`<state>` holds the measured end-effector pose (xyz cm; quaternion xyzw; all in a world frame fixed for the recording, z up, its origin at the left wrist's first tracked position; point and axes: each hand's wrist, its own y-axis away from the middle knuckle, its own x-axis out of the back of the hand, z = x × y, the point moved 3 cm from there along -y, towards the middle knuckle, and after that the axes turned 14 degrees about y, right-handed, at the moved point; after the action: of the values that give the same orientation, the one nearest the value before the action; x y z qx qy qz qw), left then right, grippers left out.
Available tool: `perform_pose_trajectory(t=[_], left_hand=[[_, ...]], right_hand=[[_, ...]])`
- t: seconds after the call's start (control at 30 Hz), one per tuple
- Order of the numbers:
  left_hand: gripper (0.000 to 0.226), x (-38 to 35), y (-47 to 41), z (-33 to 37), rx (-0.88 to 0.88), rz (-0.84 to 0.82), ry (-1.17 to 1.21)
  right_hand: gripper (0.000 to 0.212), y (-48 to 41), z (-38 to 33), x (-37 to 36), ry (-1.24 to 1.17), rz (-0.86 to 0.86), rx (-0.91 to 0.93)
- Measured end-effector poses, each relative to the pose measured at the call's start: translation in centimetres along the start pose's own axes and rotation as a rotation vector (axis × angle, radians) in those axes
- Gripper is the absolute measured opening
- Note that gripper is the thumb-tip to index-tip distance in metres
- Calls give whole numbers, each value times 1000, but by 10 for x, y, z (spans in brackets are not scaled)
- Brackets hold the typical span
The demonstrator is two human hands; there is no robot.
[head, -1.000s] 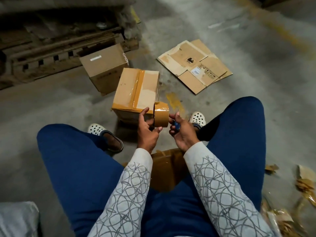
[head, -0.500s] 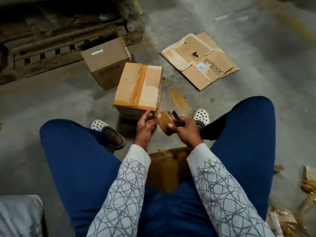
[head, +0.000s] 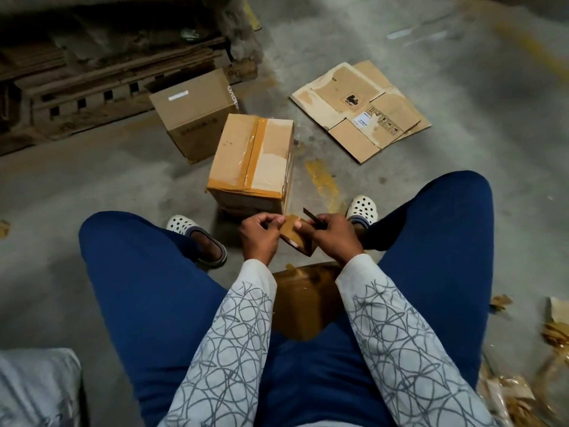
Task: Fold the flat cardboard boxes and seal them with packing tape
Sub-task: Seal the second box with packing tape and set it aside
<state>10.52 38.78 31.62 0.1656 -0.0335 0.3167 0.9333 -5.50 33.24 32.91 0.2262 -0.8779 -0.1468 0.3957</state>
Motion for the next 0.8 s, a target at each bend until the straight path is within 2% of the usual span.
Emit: perform_pose_trajectory(t=[0.2,0.37,0.57,0.73,0.8], left_hand=[[7,13,-6,4,8,33,-91],[7,18,-9,9,-5,-11,-166],[9,23,-11,15,-16,-26,-191],[7,34,-10,27,-7,25,-166],[5,44,-12,33,18,45,-74]], right_hand=[[49,2,-4,-3,159,-57,5],[42,2,-3,-1,220,-32,25],[43,-2,-5,-3,304,-2,47],[54,-7,-5,-3,347,88,38],[55,-10,-7,3,266,113,70]])
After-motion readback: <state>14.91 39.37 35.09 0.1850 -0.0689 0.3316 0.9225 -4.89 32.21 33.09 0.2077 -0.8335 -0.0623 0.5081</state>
